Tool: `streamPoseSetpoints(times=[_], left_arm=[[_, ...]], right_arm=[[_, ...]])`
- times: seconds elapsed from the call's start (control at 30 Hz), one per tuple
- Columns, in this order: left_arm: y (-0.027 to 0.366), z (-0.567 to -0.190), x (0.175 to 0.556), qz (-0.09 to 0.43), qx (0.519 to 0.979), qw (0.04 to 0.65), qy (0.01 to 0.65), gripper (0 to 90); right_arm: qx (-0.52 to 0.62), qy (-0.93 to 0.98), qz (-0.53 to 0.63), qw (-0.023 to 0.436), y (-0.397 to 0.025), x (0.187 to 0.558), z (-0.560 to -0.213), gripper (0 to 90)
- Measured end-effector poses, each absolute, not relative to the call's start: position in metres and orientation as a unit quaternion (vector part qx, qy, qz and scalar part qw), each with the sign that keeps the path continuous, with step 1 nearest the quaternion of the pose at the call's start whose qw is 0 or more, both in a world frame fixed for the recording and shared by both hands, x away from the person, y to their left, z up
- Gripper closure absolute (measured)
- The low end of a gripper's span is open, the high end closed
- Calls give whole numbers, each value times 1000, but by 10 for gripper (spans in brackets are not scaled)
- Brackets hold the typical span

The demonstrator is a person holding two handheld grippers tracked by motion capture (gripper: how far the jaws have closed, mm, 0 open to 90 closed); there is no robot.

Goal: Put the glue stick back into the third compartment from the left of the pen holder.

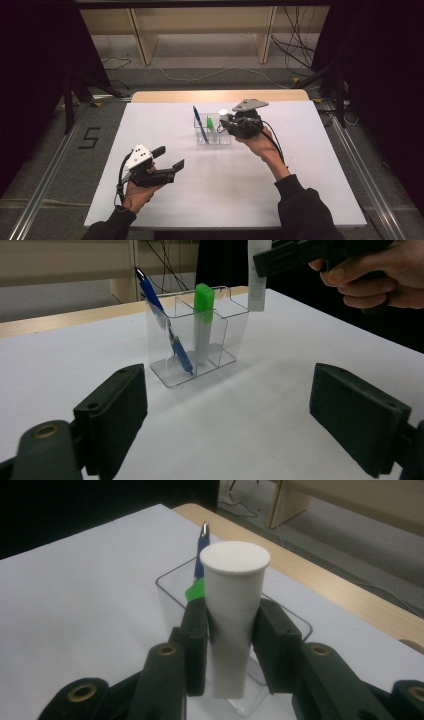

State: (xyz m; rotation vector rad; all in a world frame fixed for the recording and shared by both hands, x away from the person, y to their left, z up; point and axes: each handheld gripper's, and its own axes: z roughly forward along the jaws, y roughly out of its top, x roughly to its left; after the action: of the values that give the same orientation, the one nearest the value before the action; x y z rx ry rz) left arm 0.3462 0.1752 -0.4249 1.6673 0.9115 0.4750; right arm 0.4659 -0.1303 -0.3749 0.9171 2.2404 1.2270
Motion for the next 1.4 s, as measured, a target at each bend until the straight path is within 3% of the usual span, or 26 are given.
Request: streamPoseSetpoints(times=[1.4], left_arm=[[176,-425,347,199,704,559,390,150]], right_arm=[[390,779,439,220,-125,513,-379,683]])
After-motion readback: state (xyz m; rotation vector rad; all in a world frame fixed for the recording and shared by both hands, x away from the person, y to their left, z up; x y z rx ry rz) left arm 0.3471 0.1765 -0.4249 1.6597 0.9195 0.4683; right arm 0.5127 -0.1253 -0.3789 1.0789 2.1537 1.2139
